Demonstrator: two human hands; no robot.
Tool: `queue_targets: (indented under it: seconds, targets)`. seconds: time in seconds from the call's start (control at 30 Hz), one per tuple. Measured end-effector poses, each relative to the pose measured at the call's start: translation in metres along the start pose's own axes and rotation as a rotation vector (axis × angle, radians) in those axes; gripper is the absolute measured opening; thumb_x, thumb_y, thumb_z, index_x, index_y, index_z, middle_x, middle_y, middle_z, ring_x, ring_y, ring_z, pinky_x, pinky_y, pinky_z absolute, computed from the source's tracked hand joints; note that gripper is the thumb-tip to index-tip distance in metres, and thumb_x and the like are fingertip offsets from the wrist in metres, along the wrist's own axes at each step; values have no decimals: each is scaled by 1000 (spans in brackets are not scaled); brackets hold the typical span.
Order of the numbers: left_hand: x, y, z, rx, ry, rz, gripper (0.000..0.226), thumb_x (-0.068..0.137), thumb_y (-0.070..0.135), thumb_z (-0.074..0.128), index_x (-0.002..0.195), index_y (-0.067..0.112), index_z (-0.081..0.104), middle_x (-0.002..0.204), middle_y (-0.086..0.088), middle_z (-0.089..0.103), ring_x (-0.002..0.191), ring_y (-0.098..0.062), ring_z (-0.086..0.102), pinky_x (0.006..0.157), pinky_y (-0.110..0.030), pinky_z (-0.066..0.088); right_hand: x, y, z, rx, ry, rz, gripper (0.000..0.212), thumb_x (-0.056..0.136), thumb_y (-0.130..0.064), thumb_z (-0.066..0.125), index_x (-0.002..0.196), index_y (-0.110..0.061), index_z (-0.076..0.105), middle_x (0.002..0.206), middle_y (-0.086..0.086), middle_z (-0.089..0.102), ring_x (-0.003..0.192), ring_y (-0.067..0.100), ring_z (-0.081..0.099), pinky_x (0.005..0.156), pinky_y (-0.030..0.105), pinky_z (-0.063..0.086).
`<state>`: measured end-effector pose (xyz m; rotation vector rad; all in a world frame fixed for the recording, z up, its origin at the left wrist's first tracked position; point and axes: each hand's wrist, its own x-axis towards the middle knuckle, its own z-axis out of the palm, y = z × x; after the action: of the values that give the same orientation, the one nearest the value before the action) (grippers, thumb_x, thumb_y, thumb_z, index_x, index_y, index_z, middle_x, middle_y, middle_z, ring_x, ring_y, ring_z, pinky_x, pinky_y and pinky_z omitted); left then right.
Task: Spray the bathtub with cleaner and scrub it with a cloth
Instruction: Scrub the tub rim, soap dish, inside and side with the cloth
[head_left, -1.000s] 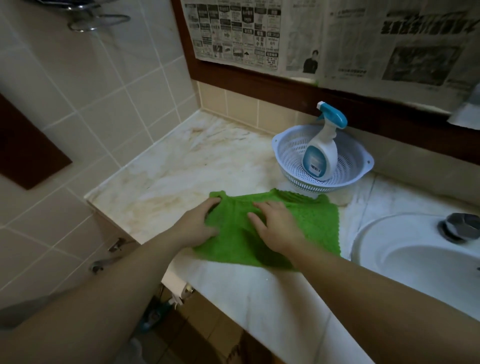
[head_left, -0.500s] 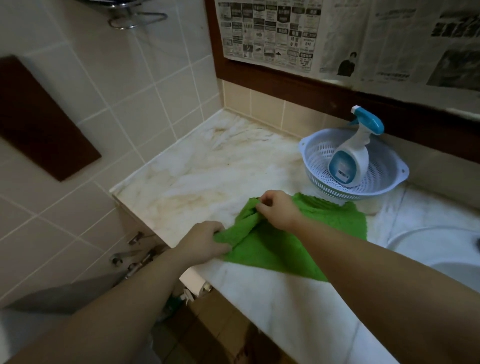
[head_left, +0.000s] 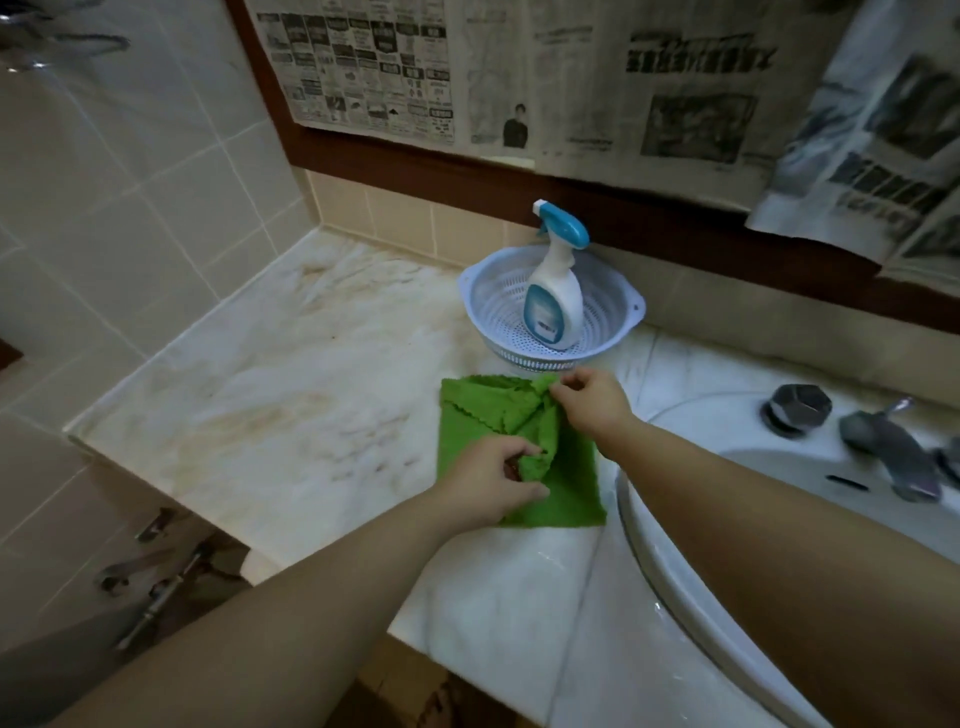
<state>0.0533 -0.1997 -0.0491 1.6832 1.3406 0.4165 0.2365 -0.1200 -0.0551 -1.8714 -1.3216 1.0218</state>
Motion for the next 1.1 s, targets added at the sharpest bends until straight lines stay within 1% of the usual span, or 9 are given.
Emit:
queue_targets:
  seconds: [0.1,0.17,0.33,0.4,0.53,0.67,0.8,1.0,1.1]
  targets:
    - [13,8,28,-84,-255,32,65,87,12,80,146,14,54,115,1,65,104,-9,63,96,-24,51,4,21,-25,253,53,196,14,92,-13,63,104,-10,68,81,8,69,72,25,66,73,41,59]
    - [20,7,33,-21,-296,58,47,91,7,75,137,12,63,122,1,68,107,-6,65,98,-19,49,9,40,-36,219,71,190,39,79,-28,65,116,-13,66,89,10,71,79,30,70,82,47,61]
    - [37,-13,-5,113,263,-83,17,87,17,75,102,23,72,92,7,65,87,-13,63,84,-28,50,-21,38,-38,-274,-42,-33,43,86,-30,75,126,-16,68,119,1,69,104,18,64,89,23,45]
    - [49,-27,-25,240,382,-191,37,81,25,79,115,18,66,109,-3,56,104,-25,59,92,-33,47,-18,39,-29,-400,-112,-118,61,81,-33,78,137,-15,60,129,7,61,116,24,59,95,27,44]
    - [75,-44,-53,261,298,-355,80,76,40,87,137,11,46,134,-16,45,119,-34,54,98,-37,45,0,36,-11,-462,-118,-87,82,74,-45,83,143,-16,49,132,10,52,123,28,50,101,36,46]
    - [106,-46,-66,92,247,-388,78,78,34,88,137,1,49,130,-13,58,118,-32,59,85,-32,44,16,29,-4,-423,-72,-11,67,79,-41,82,133,-12,53,123,9,55,111,27,57,91,36,51]
    - [115,-49,-71,6,193,-309,17,78,20,84,87,16,71,91,-5,73,87,-24,71,72,-31,52,19,28,-2,-339,-81,-19,15,85,-25,75,87,-13,67,78,3,65,79,23,65,61,31,44]
    - [77,-57,-74,-2,206,-27,17,78,22,82,86,33,71,84,6,72,83,-20,67,81,-40,55,-7,31,-19,-255,-65,-125,19,86,-28,78,101,-23,69,105,-3,59,90,14,56,78,28,39]
    - [47,-55,-73,-24,167,48,21,72,26,86,83,39,73,85,9,72,79,-17,67,79,-40,54,-30,40,-31,-242,-67,-197,16,84,-25,80,97,-23,72,98,-10,67,92,13,61,77,28,42]
